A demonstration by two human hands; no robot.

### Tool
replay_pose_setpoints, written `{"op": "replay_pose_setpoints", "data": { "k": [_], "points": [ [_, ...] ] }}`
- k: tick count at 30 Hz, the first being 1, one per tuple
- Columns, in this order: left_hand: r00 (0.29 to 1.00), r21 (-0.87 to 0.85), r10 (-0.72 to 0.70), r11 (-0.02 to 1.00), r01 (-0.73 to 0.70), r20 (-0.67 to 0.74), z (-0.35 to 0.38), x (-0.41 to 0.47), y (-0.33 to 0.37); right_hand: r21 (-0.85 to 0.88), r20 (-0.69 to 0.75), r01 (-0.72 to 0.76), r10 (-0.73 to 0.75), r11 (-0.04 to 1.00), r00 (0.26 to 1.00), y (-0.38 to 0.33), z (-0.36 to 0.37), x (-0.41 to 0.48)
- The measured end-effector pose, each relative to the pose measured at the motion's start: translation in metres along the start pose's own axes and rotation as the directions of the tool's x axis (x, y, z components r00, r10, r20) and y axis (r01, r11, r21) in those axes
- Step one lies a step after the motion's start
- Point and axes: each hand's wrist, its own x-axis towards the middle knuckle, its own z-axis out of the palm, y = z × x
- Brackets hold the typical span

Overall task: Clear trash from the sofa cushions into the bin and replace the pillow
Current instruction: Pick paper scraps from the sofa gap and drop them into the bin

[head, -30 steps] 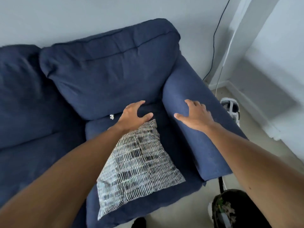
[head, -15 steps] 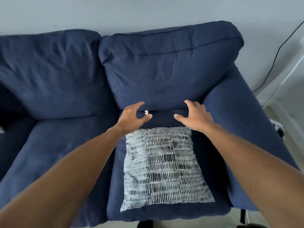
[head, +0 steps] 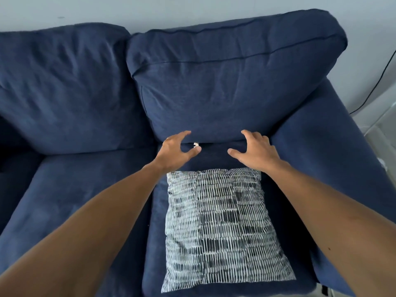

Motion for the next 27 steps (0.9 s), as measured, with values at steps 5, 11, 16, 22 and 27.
{"op": "replay_pose_setpoints", "data": {
  "k": [5, 11, 16, 22, 27],
  "points": [
    [1.000, 0.014, -0.014, 1.000, 0.014, 0.006, 0.019, 0.035, -0.024, 0.005, 0.021, -0.018, 0.018, 1.000, 1.000, 0.011, 0.024, 0.025],
    [0.999, 0.045, -0.045, 0.998, 0.046, -0.029, 0.066, 0.086, -0.067, -0.019, 0.058, -0.057, 0.058, 0.998, 0.997, 0.036, 0.071, 0.055],
    [0.998, 0.114, -0.024, 0.993, 0.030, -0.050, 0.103, 0.113, -0.099, -0.038, 0.079, -0.071, 0.074, 0.997, 0.994, 0.057, 0.109, 0.073],
    [0.998, 0.161, -0.048, 0.985, 0.055, -0.050, 0.126, 0.137, -0.117, -0.056, 0.063, -0.078, 0.081, 0.995, 0.995, 0.078, 0.136, 0.087],
    [0.995, 0.186, -0.044, 0.981, 0.060, -0.084, 0.145, 0.160, -0.135, -0.054, 0.019, -0.078, 0.079, 0.996, 0.997, 0.088, 0.146, 0.096]
  ]
}}
